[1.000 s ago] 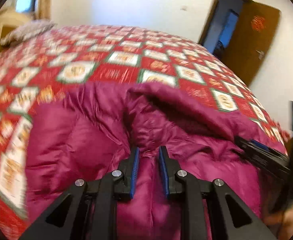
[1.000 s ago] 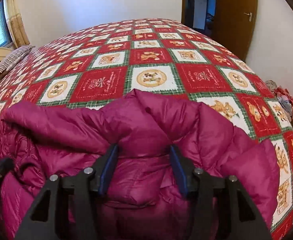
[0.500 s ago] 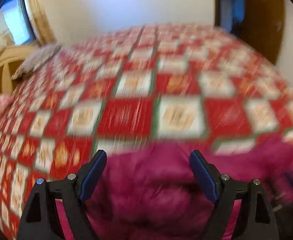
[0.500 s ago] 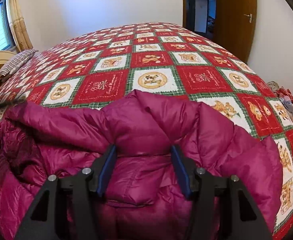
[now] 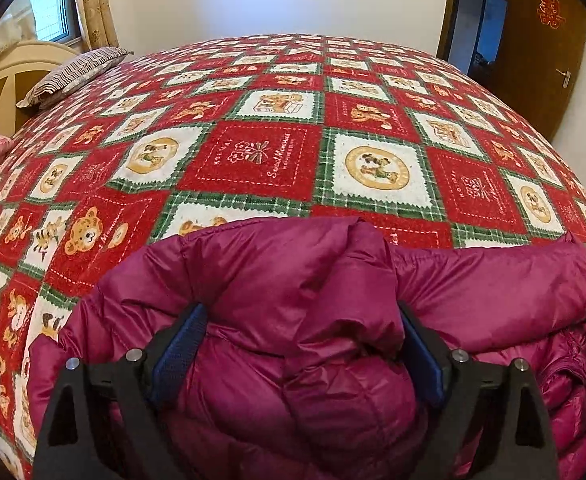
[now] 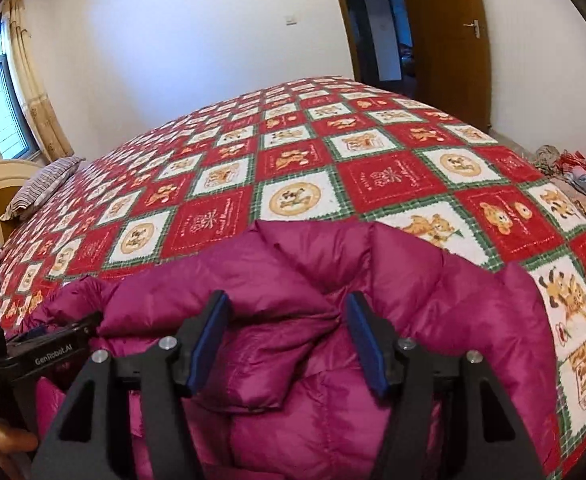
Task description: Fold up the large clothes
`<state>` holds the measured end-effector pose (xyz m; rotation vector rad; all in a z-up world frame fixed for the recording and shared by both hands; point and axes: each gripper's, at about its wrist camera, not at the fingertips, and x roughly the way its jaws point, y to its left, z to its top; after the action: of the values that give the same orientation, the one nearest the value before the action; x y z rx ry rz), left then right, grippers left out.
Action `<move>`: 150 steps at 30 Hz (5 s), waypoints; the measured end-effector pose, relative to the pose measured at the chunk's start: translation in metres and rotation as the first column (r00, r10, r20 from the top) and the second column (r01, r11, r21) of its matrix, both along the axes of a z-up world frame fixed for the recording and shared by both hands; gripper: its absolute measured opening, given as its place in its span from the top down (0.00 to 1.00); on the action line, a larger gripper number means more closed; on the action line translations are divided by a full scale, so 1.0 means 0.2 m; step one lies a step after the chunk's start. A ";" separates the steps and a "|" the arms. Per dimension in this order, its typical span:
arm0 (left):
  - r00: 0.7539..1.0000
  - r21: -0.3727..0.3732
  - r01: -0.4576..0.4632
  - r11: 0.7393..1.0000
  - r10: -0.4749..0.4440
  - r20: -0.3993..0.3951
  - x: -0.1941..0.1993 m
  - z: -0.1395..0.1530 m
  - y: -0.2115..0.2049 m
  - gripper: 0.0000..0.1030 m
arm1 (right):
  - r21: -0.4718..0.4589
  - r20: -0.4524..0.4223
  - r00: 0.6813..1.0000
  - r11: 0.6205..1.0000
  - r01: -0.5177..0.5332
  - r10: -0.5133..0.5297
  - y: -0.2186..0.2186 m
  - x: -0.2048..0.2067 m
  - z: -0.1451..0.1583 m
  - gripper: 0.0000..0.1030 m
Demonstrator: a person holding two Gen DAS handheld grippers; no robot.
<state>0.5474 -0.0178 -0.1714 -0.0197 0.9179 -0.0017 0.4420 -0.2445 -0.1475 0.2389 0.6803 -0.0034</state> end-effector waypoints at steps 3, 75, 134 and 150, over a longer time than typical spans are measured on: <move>1.000 0.000 0.000 1.000 0.000 0.000 0.00 0.00 0.00 0.10 | -0.021 -0.114 0.993 1.000 -0.003 0.001 0.01 0.10 -0.06 0.36; 0.956 -0.341 0.263 0.903 -0.292 -0.036 -2.23 -0.06 0.81 0.73 | -0.316 -0.352 0.919 0.902 -0.295 0.177 -0.11 -1.88 -0.29 0.26; 0.944 -0.501 0.278 0.820 -0.137 0.300 -1.68 0.84 0.91 0.92 | 0.217 0.122 0.977 0.956 -0.200 0.176 -0.44 -1.23 0.65 0.90; 0.998 -0.304 -0.018 0.953 0.035 0.050 -0.96 0.36 0.73 0.92 | 0.070 -0.079 0.997 0.998 0.004 0.002 -0.25 -0.44 0.21 0.90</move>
<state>0.3556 0.1278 -0.0991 -0.3168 0.8556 -0.1177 0.3536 -0.2954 -0.1057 0.3082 0.7601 0.0104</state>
